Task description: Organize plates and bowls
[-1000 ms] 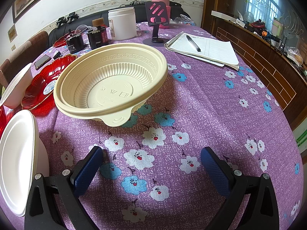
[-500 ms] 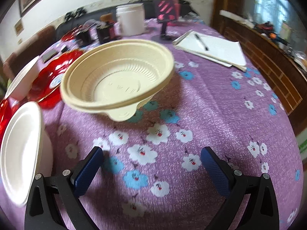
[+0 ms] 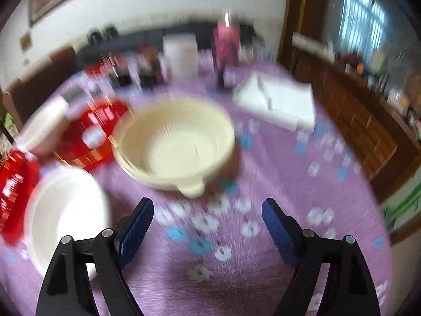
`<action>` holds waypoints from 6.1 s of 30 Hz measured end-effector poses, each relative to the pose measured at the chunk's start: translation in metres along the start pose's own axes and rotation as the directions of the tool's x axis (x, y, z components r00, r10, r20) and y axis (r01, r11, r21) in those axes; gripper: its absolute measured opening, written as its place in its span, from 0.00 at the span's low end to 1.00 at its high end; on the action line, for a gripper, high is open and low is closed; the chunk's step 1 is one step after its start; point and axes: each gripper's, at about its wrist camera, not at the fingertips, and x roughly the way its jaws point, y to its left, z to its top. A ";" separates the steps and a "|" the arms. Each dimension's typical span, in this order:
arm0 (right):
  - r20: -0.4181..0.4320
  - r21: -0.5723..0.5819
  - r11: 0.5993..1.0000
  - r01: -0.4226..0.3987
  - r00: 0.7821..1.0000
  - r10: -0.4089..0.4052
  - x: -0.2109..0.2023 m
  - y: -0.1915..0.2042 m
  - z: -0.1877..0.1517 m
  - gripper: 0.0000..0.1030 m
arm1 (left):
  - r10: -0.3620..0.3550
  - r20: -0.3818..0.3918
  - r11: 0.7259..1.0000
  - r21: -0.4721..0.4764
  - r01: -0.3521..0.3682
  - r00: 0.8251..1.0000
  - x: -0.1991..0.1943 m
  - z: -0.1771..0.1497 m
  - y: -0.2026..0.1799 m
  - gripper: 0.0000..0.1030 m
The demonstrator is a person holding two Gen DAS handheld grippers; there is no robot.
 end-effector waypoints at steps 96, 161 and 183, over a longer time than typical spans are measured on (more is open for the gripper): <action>-0.316 -0.028 0.770 -0.637 0.737 0.598 0.023 0.265 -0.017 0.24 | -0.099 -0.175 0.991 0.072 0.113 0.980 0.093 0.056 -0.038 0.16; -0.253 -0.086 0.811 -0.578 0.800 0.543 0.030 0.255 -0.041 0.41 | -0.001 -0.147 0.992 0.122 0.019 0.989 0.091 0.032 -0.053 0.50; 0.232 -0.185 0.915 -0.357 0.889 0.394 -0.088 0.160 -0.033 0.96 | 0.025 0.088 0.976 0.213 -0.043 0.996 -0.020 0.004 -0.108 0.83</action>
